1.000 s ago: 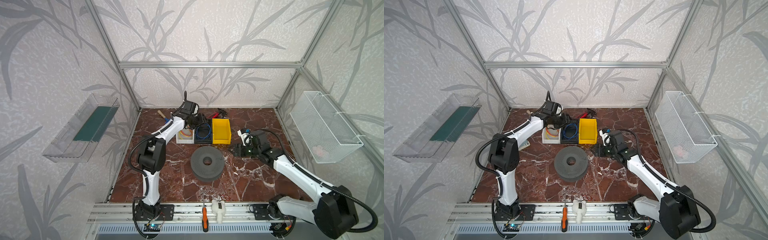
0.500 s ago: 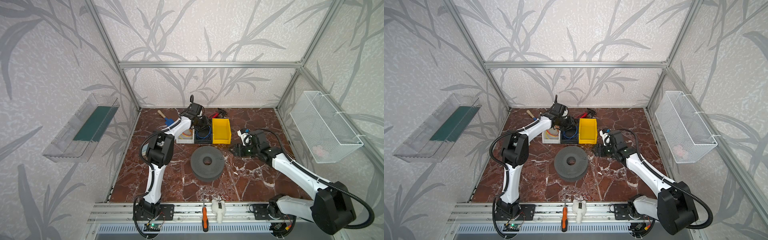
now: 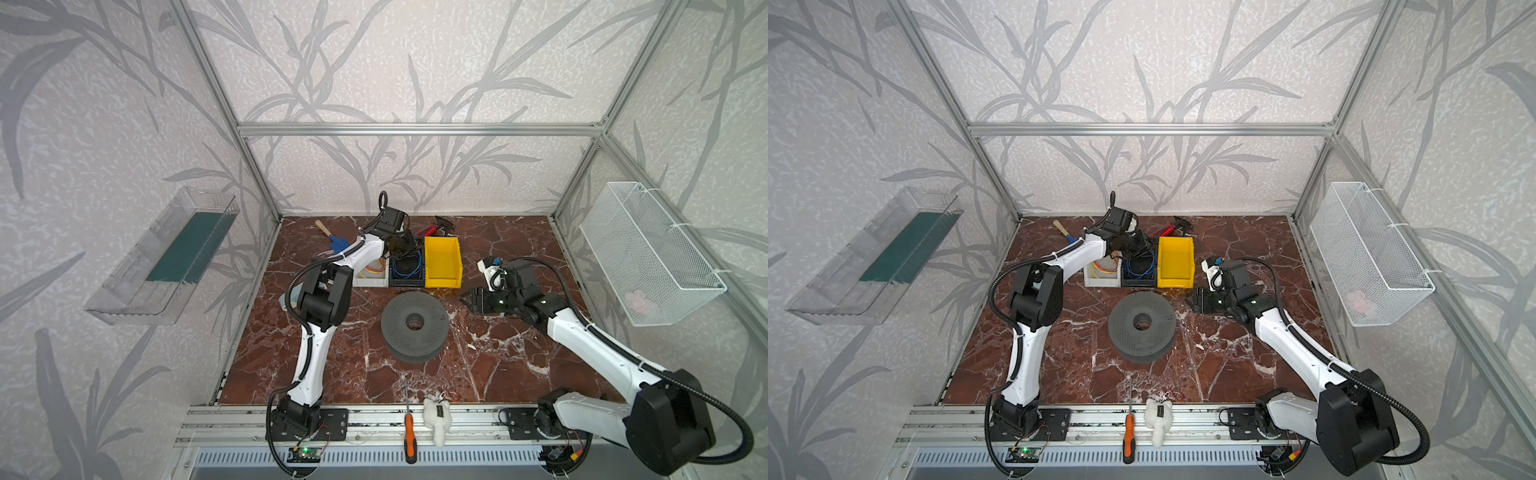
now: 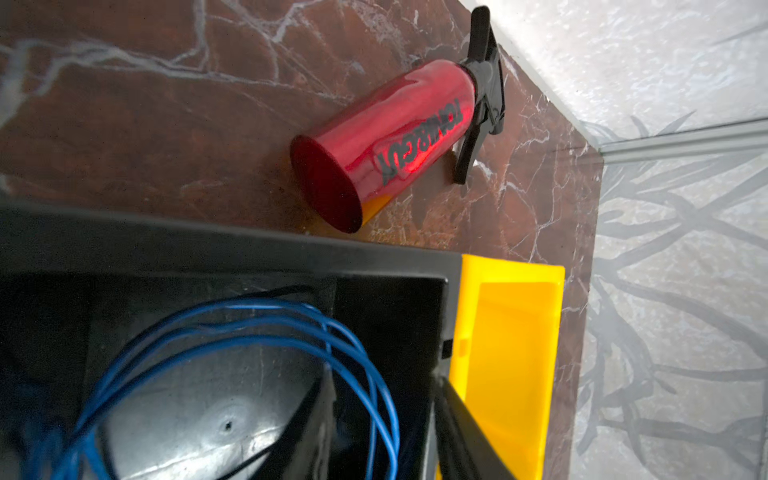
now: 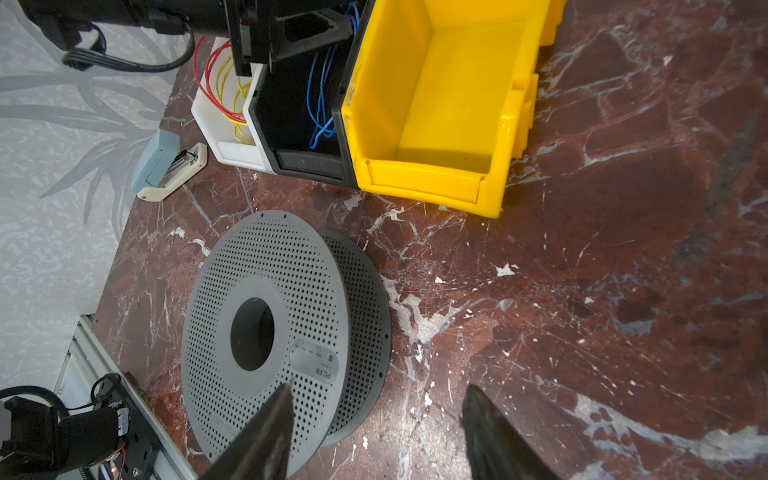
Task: Wrap the cables
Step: 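Lower the left gripper into the black bin and grasp the blue cable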
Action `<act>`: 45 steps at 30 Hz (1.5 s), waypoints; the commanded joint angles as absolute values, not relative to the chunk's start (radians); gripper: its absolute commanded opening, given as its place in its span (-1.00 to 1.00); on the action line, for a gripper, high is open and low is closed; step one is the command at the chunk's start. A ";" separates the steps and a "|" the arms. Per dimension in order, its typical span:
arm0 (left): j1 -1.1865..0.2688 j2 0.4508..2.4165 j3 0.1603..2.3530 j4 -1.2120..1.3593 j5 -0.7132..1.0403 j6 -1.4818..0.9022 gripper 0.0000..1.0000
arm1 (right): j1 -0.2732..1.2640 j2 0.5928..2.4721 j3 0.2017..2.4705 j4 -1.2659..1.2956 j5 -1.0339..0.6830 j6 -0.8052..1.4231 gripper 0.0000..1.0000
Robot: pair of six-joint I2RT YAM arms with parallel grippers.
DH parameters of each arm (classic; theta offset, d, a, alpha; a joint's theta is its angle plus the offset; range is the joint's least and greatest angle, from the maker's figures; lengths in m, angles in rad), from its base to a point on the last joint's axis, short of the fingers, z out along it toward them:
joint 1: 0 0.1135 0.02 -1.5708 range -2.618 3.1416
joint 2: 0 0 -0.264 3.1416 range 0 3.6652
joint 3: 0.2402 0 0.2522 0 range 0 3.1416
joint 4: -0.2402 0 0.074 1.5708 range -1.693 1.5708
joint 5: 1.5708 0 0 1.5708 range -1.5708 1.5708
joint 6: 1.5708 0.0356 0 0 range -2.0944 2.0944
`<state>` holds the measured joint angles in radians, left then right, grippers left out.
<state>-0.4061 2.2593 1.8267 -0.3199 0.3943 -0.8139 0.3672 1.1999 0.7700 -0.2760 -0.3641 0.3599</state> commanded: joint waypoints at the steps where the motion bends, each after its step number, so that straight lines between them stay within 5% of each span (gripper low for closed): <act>1: -0.411 2.272 1.847 -0.284 0.386 -0.828 -0.29 | 0.363 1.178 0.783 -0.298 -0.353 0.342 0.28; 8: -0.410 2.270 1.828 -0.274 0.373 -0.825 -0.41 | 0.364 1.170 0.790 -0.301 -0.342 0.345 0.28; 18: -0.408 2.228 1.820 -0.296 0.356 -0.813 -0.93 | 0.363 1.148 0.775 -0.284 -0.325 0.353 0.28; 24: -0.408 2.177 1.777 -0.312 0.349 -0.829 -0.98 | 0.363 1.130 0.755 -0.281 -0.317 0.360 0.28; 30: -0.406 2.163 1.738 -0.298 0.354 -0.837 -0.35 | 0.364 1.127 0.747 -0.274 -0.317 0.360 0.28; 34: -0.405 2.190 1.746 -0.269 0.368 -0.851 -0.17 | 0.363 1.135 0.753 -0.278 -0.319 0.358 0.27; 45: -0.402 2.308 1.833 -0.217 0.414 -0.891 -0.09 | 0.362 1.126 0.768 -0.313 -0.298 0.350 0.29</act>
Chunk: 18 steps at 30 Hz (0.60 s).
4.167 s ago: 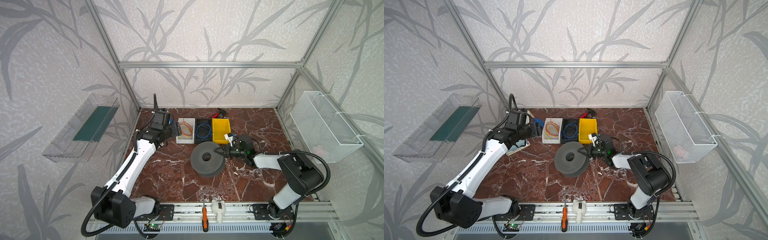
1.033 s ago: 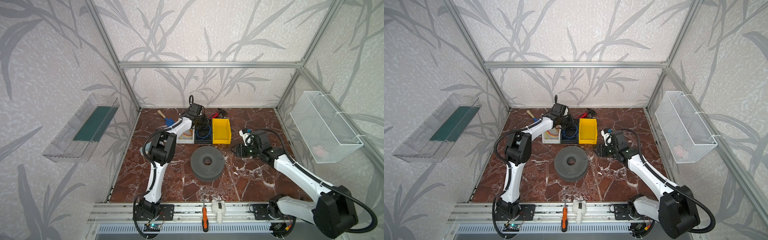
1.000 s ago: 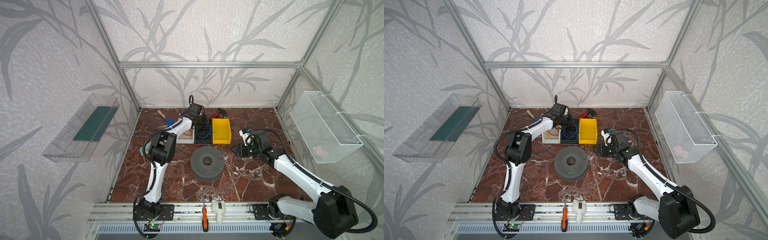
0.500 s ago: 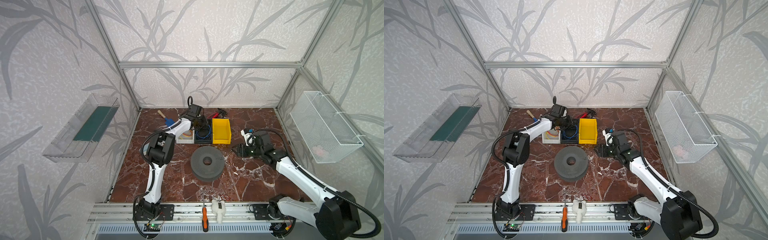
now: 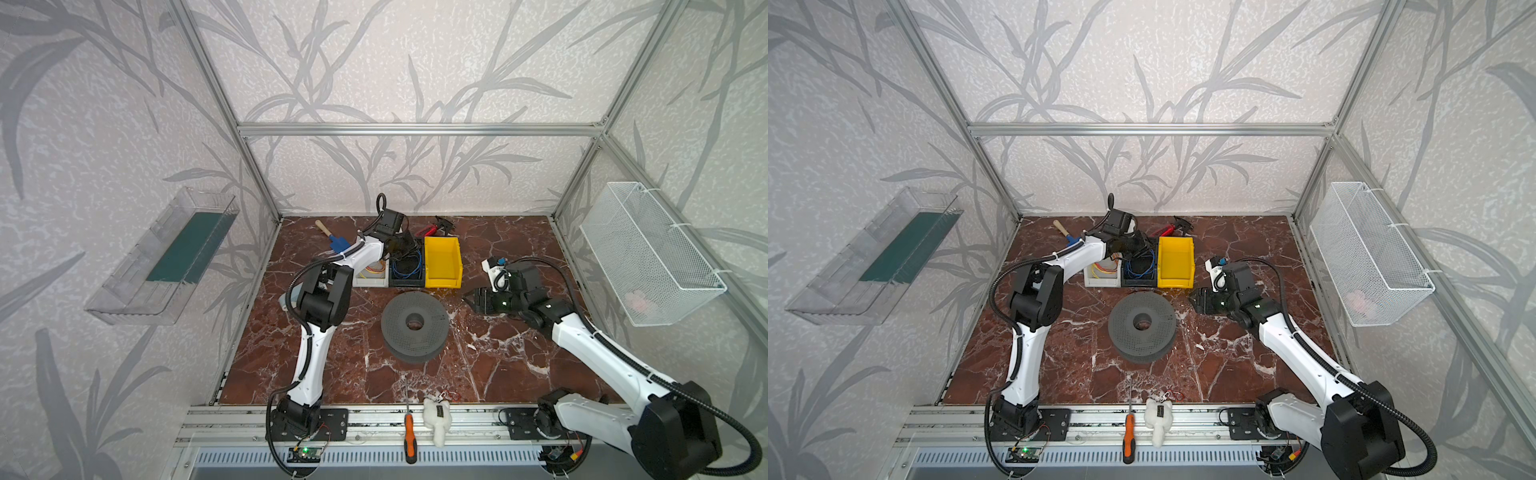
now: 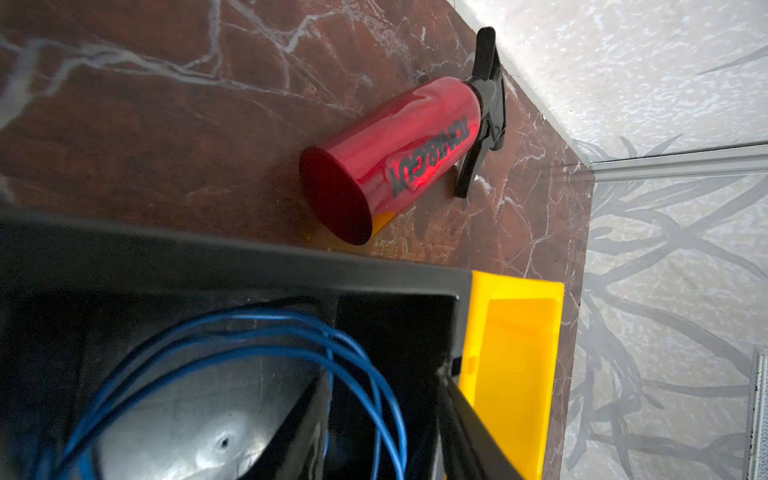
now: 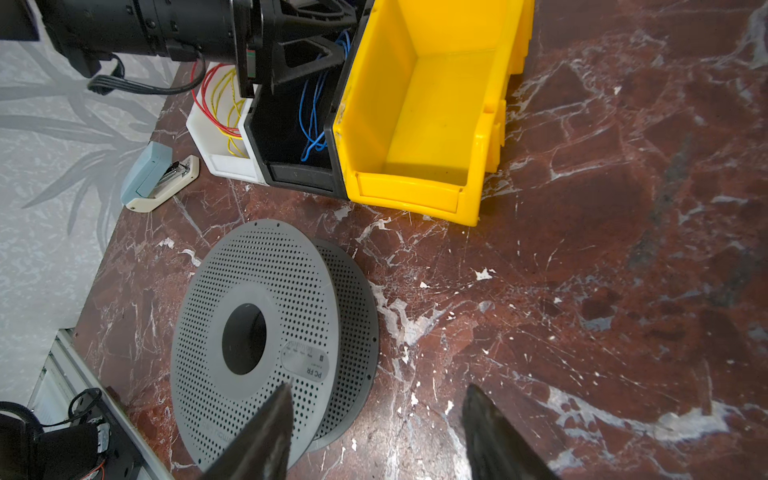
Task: Wrap the cables
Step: 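Lower the left gripper into the black bin and grasp the blue cable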
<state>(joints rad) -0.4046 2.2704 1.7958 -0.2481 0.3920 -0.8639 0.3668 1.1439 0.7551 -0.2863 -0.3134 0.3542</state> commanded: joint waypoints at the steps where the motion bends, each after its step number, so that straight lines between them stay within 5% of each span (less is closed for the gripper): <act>1: -0.401 2.311 1.828 -0.199 0.414 -0.895 -0.09 | 0.362 1.126 0.770 -0.314 -0.298 0.351 0.28; 8: -0.400 2.317 1.800 -0.137 0.399 -0.913 -0.15 | 0.361 1.127 0.781 -0.320 -0.291 0.351 0.28; 18: -0.399 2.297 1.732 -0.036 0.390 -0.940 -0.67 | 0.362 1.124 0.783 -0.307 -0.286 0.365 0.28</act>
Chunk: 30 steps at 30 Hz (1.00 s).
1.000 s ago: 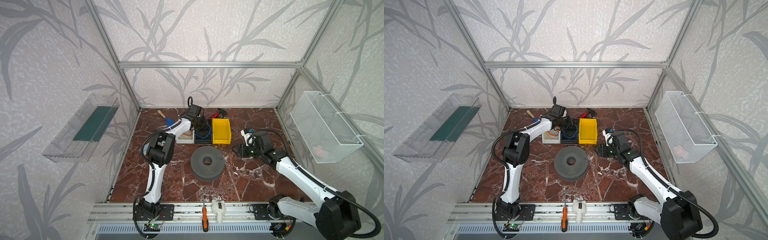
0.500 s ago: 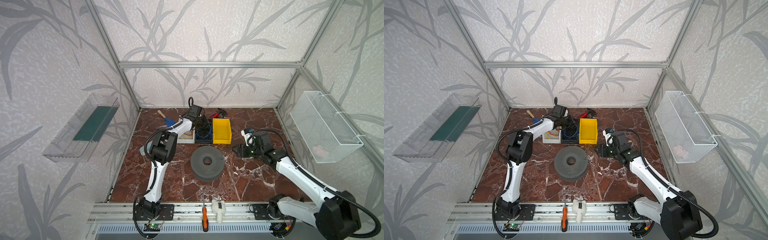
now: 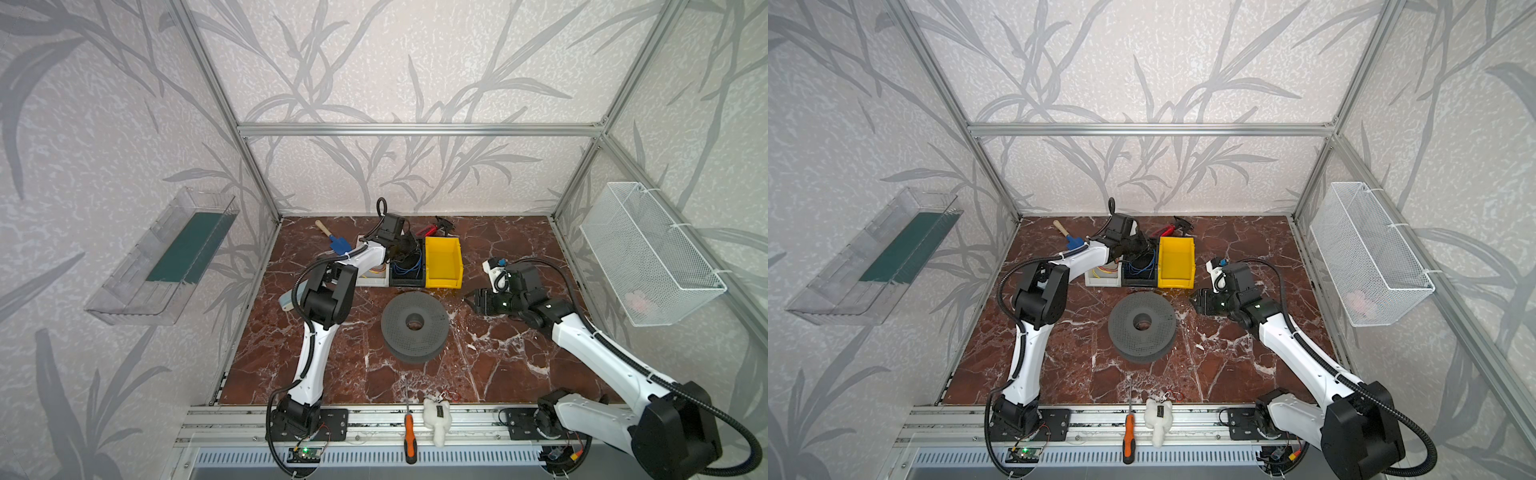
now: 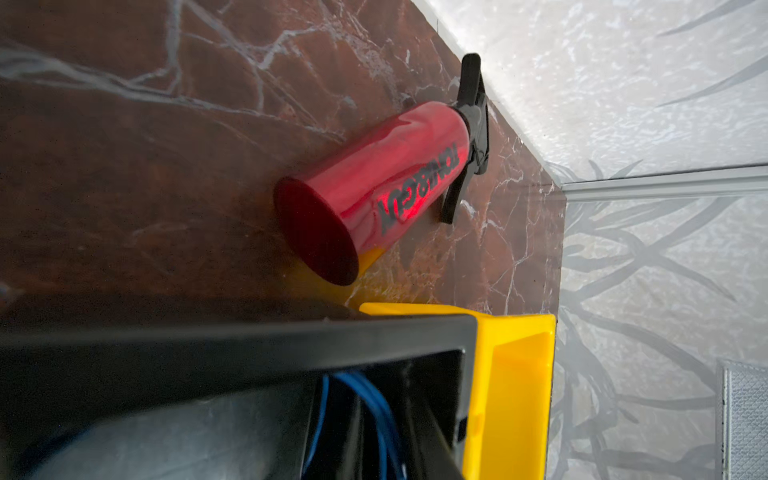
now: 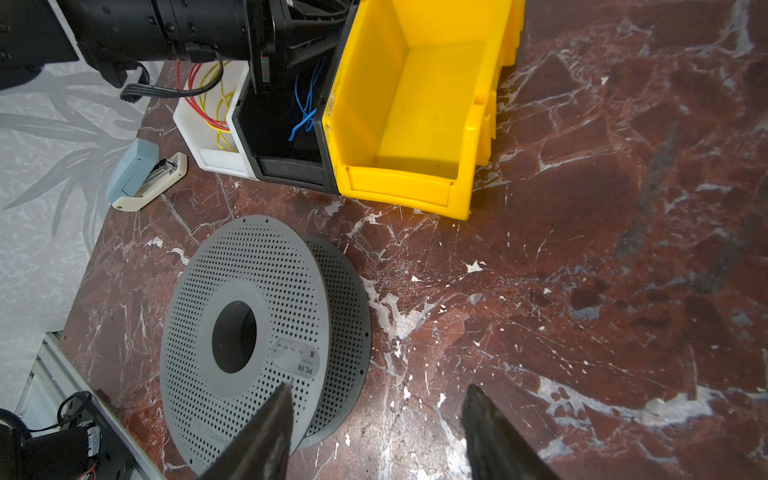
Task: Wrap the cables
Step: 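Lower the left gripper into the black bin and grasp the blue cable, then lift the blue cable out with the left gripper while the right gripper approaches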
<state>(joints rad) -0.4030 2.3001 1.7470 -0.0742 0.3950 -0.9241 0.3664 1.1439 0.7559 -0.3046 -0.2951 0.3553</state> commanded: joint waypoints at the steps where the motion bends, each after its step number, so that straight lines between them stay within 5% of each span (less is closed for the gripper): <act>1: -0.400 2.295 1.728 -0.034 0.387 -0.941 -0.71 | 0.362 1.124 0.782 -0.304 -0.284 0.367 0.28; 9: -0.400 2.215 1.702 -0.042 0.365 -0.918 -1.00 | 0.362 1.109 0.775 -0.293 -0.277 0.373 0.28; 21: -0.408 2.047 1.643 -0.110 0.327 -0.868 -1.00 | 0.362 1.038 0.734 -0.274 -0.260 0.395 0.28; 30: -0.406 1.880 1.638 -0.216 0.463 -0.803 -1.00 | 0.360 0.990 0.780 -0.319 -0.242 0.347 0.30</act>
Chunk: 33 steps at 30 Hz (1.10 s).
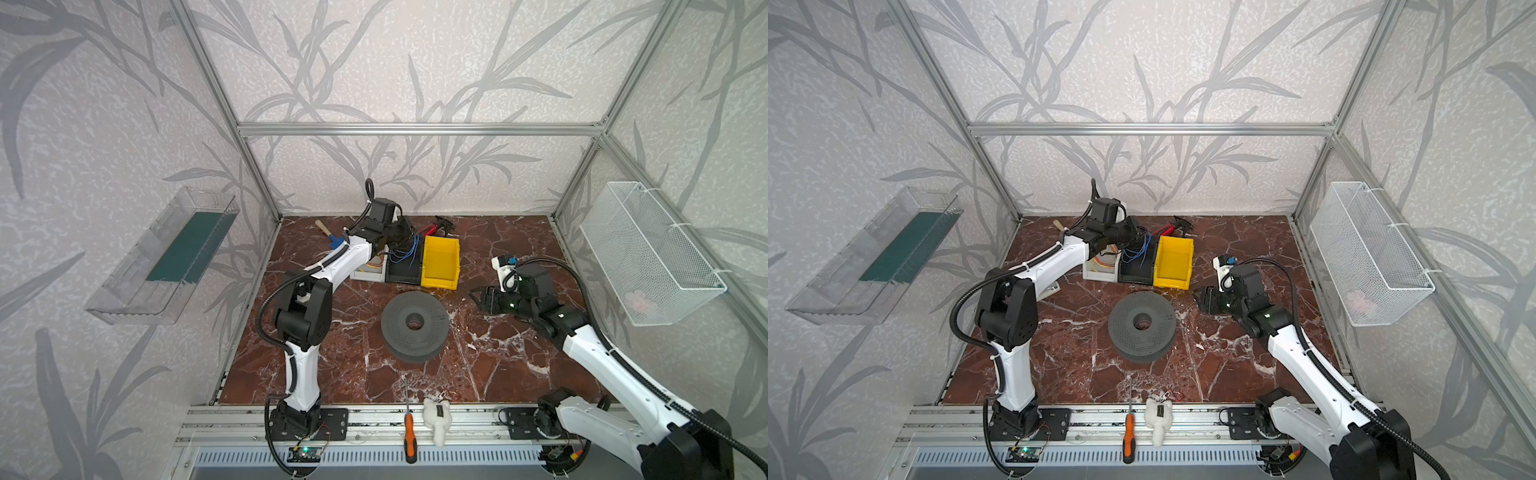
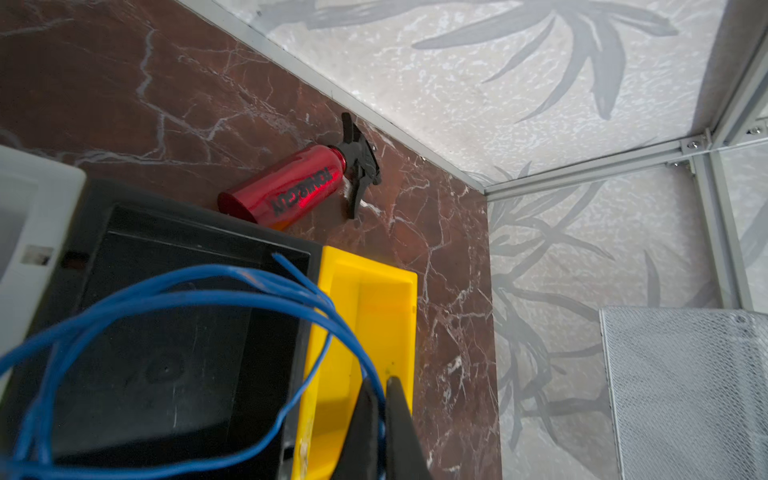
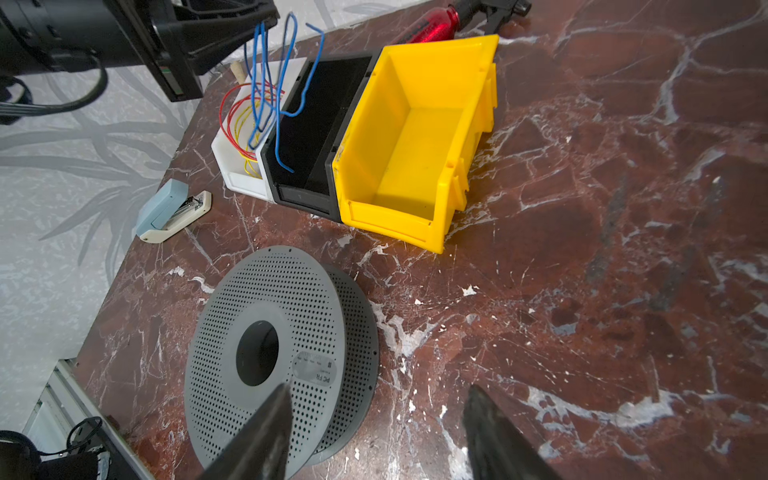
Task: Wrap the cables
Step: 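Lift the blue cable out with the left gripper while the right gripper approaches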
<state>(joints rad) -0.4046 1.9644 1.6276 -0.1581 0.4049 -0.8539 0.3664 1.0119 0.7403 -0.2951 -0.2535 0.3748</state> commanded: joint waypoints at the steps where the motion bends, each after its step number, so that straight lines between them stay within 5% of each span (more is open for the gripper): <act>1: -0.405 1.856 1.645 -0.244 0.475 -0.788 -1.00 | 0.359 0.989 0.800 -0.324 -0.262 0.338 0.30; 13: -0.413 1.587 1.527 -0.141 0.808 -0.908 -1.00 | 0.443 0.958 1.026 -0.340 -0.528 0.297 0.32; 26: -0.554 1.286 1.263 -0.002 0.721 -0.887 -1.00 | 0.814 0.933 0.999 -0.183 -0.393 0.284 0.40; 33: -0.599 1.234 1.189 0.097 0.749 -0.876 -1.00 | 0.876 0.905 0.962 -0.194 -0.278 0.254 0.38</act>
